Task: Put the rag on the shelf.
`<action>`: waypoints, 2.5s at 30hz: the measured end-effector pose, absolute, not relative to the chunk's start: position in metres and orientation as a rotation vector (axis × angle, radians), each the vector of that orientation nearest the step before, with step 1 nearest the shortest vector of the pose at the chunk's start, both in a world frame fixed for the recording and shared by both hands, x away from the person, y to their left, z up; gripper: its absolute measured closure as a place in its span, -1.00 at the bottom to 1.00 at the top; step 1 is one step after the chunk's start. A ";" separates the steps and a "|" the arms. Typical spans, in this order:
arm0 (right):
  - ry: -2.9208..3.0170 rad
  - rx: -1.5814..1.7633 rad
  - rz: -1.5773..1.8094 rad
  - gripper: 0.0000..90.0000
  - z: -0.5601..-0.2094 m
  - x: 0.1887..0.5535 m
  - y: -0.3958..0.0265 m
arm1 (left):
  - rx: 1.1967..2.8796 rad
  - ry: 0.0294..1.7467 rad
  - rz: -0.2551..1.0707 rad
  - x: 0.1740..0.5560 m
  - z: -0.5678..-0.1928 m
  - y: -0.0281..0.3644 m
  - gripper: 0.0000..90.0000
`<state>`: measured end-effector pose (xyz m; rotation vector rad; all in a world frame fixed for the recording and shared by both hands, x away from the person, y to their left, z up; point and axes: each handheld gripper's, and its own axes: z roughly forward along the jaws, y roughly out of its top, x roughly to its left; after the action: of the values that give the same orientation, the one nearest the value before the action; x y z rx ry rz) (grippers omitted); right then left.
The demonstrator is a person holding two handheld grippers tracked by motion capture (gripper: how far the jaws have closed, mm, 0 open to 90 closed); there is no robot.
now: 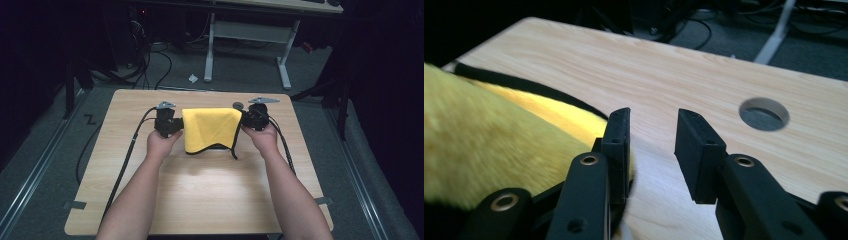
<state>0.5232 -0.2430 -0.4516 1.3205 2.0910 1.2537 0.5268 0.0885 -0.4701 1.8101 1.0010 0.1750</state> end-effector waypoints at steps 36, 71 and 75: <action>1.950 1.286 1.184 0.40 -0.432 0.502 -0.267 | 1.775 1.117 0.455 0.502 -0.454 0.139 0.09; 2.006 1.180 1.154 0.01 -0.476 0.350 -0.257 | 1.875 1.015 0.372 0.338 -0.507 0.159 -0.05; 2.035 1.159 1.150 -0.01 -0.493 0.326 -0.252 | 1.888 1.012 0.316 0.318 -0.521 0.154 -0.07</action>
<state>0.3264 -0.2522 -0.4925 1.1593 2.0348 1.1500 0.3177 0.1543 -0.5211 1.8883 1.0123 0.3163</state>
